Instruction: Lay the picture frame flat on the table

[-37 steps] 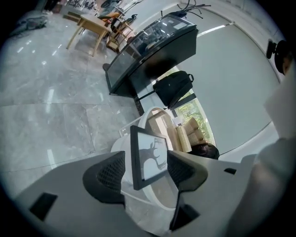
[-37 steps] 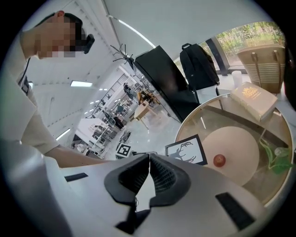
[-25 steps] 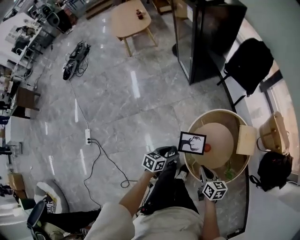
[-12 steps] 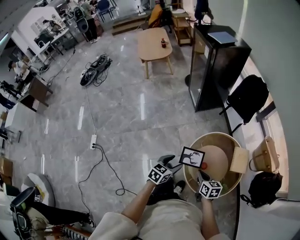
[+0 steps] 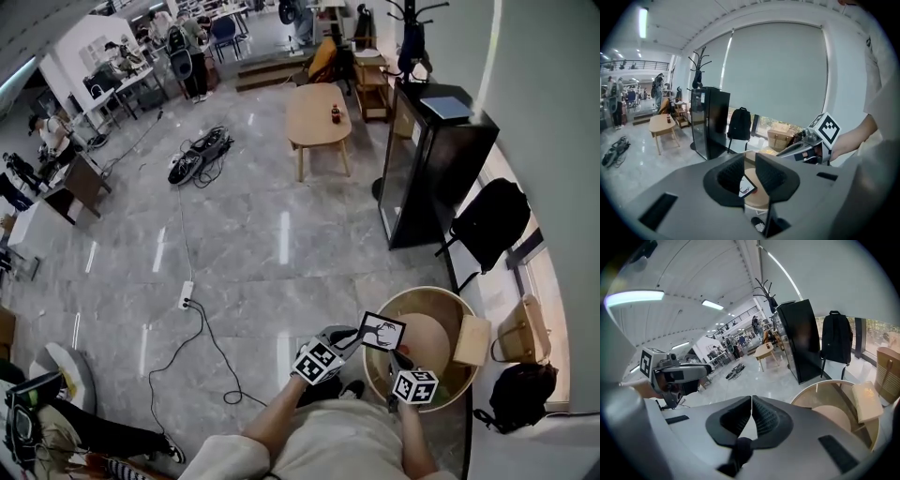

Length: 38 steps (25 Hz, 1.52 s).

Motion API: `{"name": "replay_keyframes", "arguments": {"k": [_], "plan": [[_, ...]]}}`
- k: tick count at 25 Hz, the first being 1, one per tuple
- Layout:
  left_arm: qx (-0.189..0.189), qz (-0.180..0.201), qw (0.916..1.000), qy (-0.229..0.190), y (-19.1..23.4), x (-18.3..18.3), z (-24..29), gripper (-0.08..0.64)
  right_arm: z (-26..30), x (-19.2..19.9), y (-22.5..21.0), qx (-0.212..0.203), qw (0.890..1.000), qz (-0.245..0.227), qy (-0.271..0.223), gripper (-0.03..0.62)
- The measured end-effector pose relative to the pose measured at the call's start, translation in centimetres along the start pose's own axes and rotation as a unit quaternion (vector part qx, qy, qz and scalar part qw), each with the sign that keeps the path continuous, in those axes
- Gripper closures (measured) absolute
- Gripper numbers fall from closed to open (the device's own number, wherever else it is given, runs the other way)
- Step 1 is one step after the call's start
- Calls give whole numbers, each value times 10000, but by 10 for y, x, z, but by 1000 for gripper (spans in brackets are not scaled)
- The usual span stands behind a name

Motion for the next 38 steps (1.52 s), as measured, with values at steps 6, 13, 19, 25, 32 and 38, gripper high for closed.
{"name": "replay_keyframes", "arguments": {"k": [6,13,19,25,32,38], "plan": [[82,9,10000,36,-1,-1,-11,535,3,-3,13,-14,9998,-194,49,557],[252,32,9987,448,-10,13,-7,538,-5,6,15,132,9996,-224,114,557],[408,10,9973,608,-18,25,-7,538,-13,23,13,274,9993,-114,222,557],[459,-30,9959,779,-25,43,-9,538,-17,29,10,338,9991,-53,246,557],[457,-109,9958,787,-25,44,-7,538,-19,32,8,373,9989,-22,291,557],[491,-96,9955,799,-31,43,-5,538,-22,32,5,390,9989,22,274,557]]}}
Point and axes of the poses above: the fingertips, and each gripper's own axes: z forward along the fingers, y to its left, x out of its underside, the point moved 5 cm from there along -z, backward along the fingers, and after that the axes turned 14 degrees about -x, right-handed, at the moved point
